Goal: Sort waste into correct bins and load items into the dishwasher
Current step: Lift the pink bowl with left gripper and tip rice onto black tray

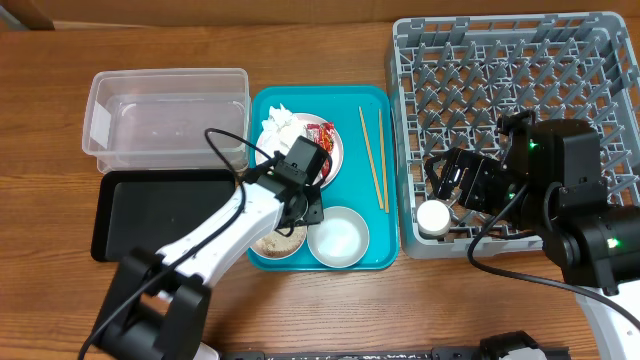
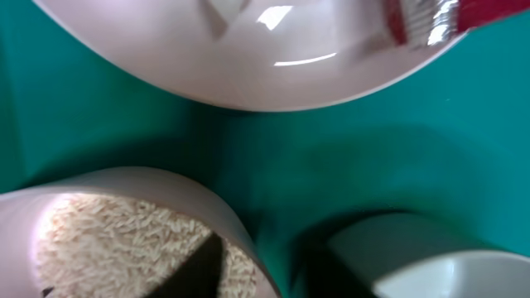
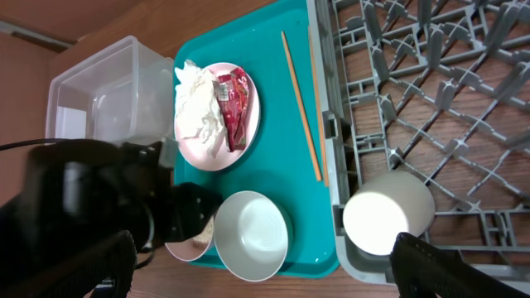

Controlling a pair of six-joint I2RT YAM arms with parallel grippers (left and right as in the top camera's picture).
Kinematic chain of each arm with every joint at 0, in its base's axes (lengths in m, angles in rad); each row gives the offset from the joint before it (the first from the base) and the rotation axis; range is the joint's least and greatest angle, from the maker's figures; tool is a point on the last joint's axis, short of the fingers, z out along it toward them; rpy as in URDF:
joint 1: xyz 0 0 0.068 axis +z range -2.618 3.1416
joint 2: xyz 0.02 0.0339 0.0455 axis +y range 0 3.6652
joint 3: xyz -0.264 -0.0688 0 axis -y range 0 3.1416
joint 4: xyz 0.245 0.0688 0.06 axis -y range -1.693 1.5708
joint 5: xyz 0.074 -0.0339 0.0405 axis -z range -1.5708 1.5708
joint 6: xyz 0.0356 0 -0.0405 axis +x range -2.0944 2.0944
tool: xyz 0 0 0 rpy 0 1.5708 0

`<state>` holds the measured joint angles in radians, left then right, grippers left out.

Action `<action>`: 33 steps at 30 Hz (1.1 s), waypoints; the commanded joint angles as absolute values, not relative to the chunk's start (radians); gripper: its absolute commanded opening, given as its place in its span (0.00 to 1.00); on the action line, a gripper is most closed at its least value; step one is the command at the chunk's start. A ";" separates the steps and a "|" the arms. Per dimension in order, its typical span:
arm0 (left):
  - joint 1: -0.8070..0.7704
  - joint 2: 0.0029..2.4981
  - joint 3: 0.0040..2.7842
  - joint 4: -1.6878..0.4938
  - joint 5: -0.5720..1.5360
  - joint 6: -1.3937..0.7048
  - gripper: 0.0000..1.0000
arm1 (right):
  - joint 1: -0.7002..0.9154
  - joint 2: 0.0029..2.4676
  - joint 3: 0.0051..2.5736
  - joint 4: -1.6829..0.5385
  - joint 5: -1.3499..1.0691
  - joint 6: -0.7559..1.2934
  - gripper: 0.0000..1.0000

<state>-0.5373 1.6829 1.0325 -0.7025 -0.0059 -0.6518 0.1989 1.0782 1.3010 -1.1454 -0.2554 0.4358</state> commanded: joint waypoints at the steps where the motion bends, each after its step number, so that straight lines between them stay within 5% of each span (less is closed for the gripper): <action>1: -0.542 1.731 1.025 -0.702 0.019 -0.653 0.12 | 0.202 1.077 1.295 -1.147 -0.257 0.414 1.00; 3: -0.541 1.729 1.028 -0.703 0.019 -0.662 0.04 | 0.202 1.077 1.295 -1.151 -0.257 0.414 1.00; 18: -0.447 1.492 1.157 -0.939 0.057 -0.635 0.04 | 0.202 1.077 1.295 -1.161 -0.256 0.410 1.00; 33: 0.356 1.542 1.153 -1.051 1.063 0.056 0.04 | 0.202 1.077 1.295 -1.161 -0.256 0.411 1.00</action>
